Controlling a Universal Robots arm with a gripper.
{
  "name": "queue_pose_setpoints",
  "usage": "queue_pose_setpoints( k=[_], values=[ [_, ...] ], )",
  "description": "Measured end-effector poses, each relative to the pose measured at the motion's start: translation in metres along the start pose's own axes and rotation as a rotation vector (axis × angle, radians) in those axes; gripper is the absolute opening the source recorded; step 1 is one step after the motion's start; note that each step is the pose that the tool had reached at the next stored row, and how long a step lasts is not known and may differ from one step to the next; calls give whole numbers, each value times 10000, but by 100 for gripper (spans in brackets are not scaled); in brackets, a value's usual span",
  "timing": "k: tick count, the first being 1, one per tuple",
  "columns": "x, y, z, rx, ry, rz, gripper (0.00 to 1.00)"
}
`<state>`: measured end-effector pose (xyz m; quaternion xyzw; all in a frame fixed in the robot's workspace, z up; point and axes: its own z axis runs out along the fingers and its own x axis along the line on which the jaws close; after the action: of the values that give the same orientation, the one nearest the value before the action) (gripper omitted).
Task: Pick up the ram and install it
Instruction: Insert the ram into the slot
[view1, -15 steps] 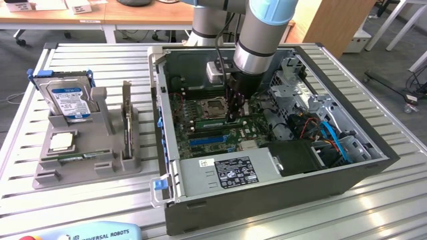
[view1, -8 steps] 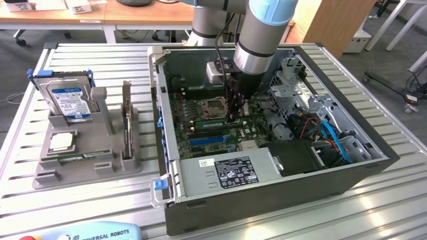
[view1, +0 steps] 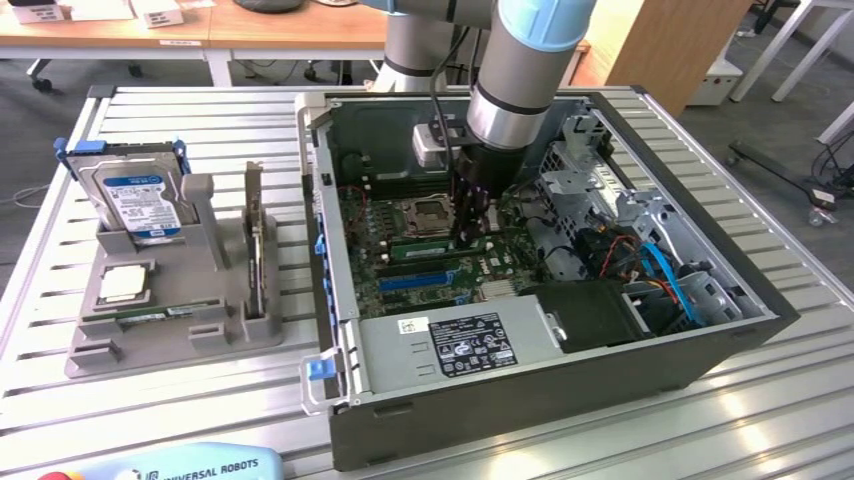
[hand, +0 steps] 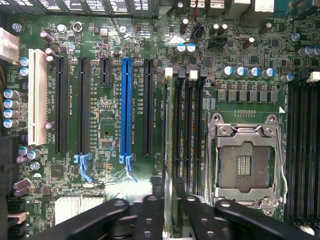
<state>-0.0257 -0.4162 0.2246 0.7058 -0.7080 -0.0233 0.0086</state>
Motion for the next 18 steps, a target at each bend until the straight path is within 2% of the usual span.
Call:
queue_pose_setpoints(
  k=[1, 2, 10, 18],
  values=[
    [0, 0, 0, -1, 1, 0, 18],
    [0, 0, 0, -1, 1, 0, 25],
    [0, 1, -17, -1, 2, 0, 25],
    [-4, 9, -182, -1, 2, 1, 25]
  ],
)
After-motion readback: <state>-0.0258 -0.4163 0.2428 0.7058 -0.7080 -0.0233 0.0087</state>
